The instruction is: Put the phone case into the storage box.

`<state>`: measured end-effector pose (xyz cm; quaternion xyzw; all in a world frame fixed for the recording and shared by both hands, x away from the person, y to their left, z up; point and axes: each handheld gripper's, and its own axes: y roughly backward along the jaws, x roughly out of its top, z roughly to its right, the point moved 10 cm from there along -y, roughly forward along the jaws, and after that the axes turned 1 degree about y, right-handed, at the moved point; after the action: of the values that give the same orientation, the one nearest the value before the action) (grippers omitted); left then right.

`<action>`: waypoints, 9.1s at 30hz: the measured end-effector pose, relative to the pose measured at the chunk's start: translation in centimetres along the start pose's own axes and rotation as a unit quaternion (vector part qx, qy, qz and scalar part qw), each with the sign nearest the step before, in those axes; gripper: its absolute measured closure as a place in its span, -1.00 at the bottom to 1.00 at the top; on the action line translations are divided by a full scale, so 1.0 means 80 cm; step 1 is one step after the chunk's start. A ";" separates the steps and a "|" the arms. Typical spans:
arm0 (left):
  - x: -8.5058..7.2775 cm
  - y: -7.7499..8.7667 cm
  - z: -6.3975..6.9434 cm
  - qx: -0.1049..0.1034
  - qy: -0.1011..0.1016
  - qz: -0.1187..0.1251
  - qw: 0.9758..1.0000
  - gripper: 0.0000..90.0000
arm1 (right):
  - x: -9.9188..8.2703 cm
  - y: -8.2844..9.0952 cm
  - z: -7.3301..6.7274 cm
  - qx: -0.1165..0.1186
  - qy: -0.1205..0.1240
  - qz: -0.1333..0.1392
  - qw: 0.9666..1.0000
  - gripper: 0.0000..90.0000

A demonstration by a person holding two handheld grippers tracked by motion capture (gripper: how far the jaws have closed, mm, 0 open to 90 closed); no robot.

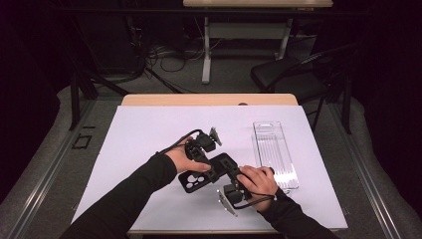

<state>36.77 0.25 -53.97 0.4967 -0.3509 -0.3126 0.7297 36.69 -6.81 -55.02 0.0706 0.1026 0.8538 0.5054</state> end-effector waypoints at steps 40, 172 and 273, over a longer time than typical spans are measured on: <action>-0.042 0.063 -0.040 0.041 0.041 0.070 0.996 -0.73 | -0.020 0.017 -0.005 0.073 -0.056 -0.015 0.996 0.90; -0.015 0.089 -0.002 -0.113 -0.060 0.308 0.943 0.48 | 0.008 0.032 0.002 0.327 -0.623 0.210 0.679 0.91; -0.025 0.081 -0.016 -0.096 -0.025 0.268 0.958 0.81 | -0.007 0.023 0.011 0.279 -0.638 0.159 0.700 0.15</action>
<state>37.36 4.53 -48.56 0.3044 -0.4578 -0.1498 0.8218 35.55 -8.06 -53.73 0.7518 -0.0233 0.6041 0.2632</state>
